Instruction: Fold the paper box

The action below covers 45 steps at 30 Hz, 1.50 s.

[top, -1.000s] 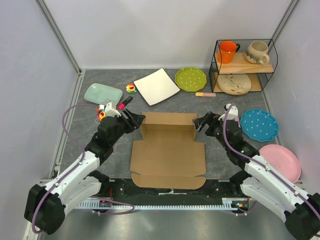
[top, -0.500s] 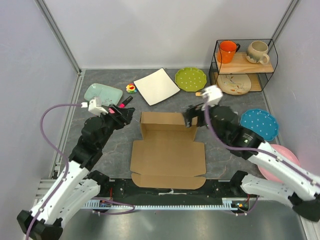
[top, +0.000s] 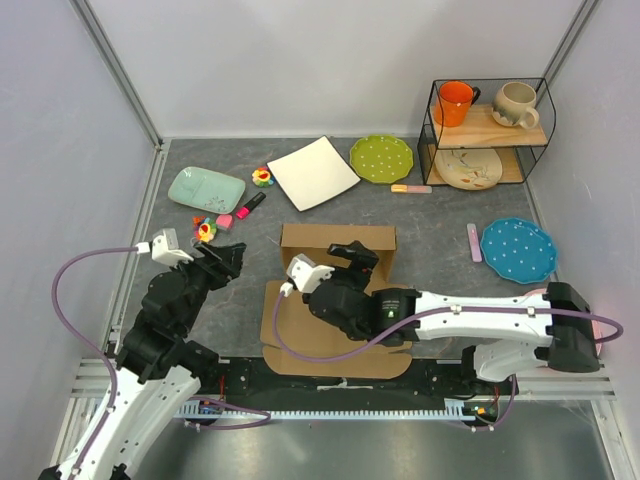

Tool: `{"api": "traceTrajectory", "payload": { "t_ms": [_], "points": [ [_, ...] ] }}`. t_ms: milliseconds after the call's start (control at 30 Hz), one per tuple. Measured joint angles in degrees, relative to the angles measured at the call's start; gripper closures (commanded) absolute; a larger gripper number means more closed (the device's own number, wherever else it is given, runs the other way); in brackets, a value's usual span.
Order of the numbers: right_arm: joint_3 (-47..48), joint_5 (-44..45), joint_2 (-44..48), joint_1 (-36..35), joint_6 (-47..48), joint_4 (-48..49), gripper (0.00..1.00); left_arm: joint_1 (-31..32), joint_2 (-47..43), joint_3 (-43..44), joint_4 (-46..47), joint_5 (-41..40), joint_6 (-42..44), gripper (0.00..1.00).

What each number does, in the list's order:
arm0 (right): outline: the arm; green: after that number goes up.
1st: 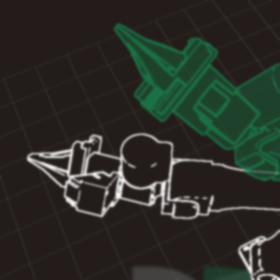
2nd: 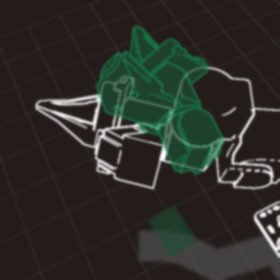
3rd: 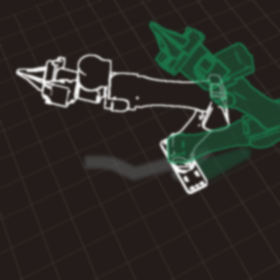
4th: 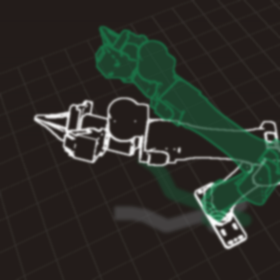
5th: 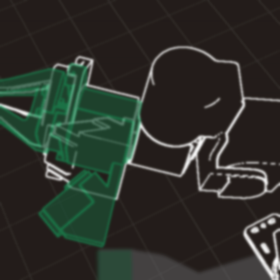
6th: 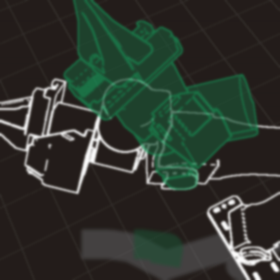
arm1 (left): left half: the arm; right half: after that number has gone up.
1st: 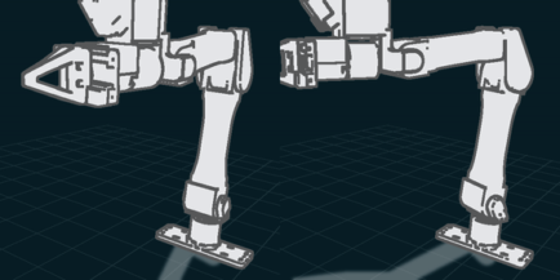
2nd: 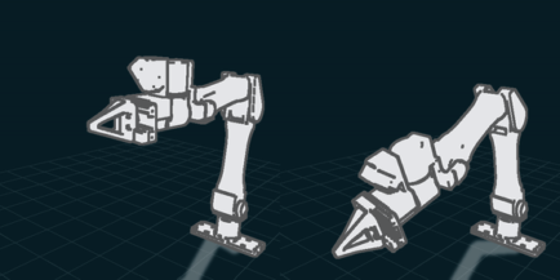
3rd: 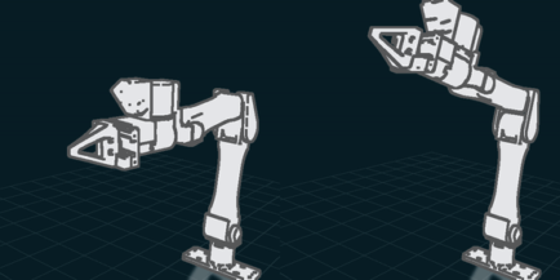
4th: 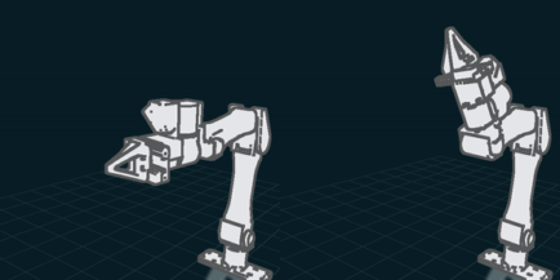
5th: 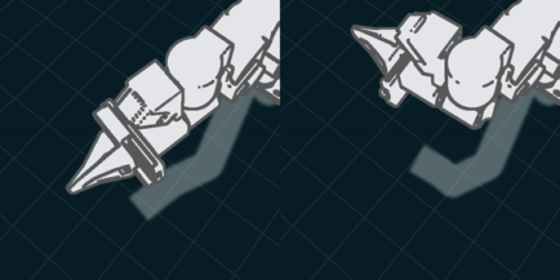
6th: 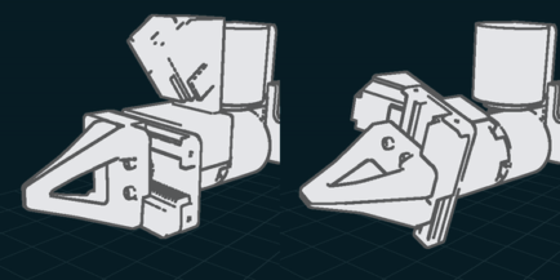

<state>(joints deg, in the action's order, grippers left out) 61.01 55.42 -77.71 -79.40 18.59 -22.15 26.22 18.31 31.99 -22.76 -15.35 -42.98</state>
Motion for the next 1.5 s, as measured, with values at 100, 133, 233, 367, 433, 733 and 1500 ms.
{"api": "traceTrajectory", "payload": {
  "t_ms": [100, 133, 233, 367, 433, 733, 1500],
  "points": [
    [0.37, 2.56, -2.51, -0.74, 3.43, 1.66, 0.02, 0.00, -2.14, -0.15, -2.29, -0.74, 0.00, 0.25],
    [0.42, 3.41, -3.45, -0.85, 4.83, 2.64, 0.02, 0.00, -2.56, -0.15, -2.71, -0.94, 0.00, 0.25],
    [0.42, 5.77, -6.73, -1.01, 9.09, 6.49, 0.02, 0.00, -3.76, -0.20, -4.33, -1.31, 0.00, 0.25],
    [0.42, 8.28, -10.95, -0.79, 14.84, 11.93, 0.08, 0.00, -4.74, -0.33, -5.68, -1.84, 0.00, 0.25],
    [0.42, 9.07, -12.66, -0.28, 17.35, 14.43, 0.11, 0.00, -5.11, -0.35, -6.08, -2.27, 0.00, 0.25],
    [1.66, 9.60, -15.34, 4.22, 22.77, 19.21, 0.21, 0.00, -5.33, -0.37, -7.17, -2.82, 0.00, 0.24],
    [1.92, 9.97, -20.72, 8.46, 25.79, 24.30, 0.86, 0.00, -5.27, -0.44, -7.39, -6.19, 0.76, 0.19]
  ]
}}
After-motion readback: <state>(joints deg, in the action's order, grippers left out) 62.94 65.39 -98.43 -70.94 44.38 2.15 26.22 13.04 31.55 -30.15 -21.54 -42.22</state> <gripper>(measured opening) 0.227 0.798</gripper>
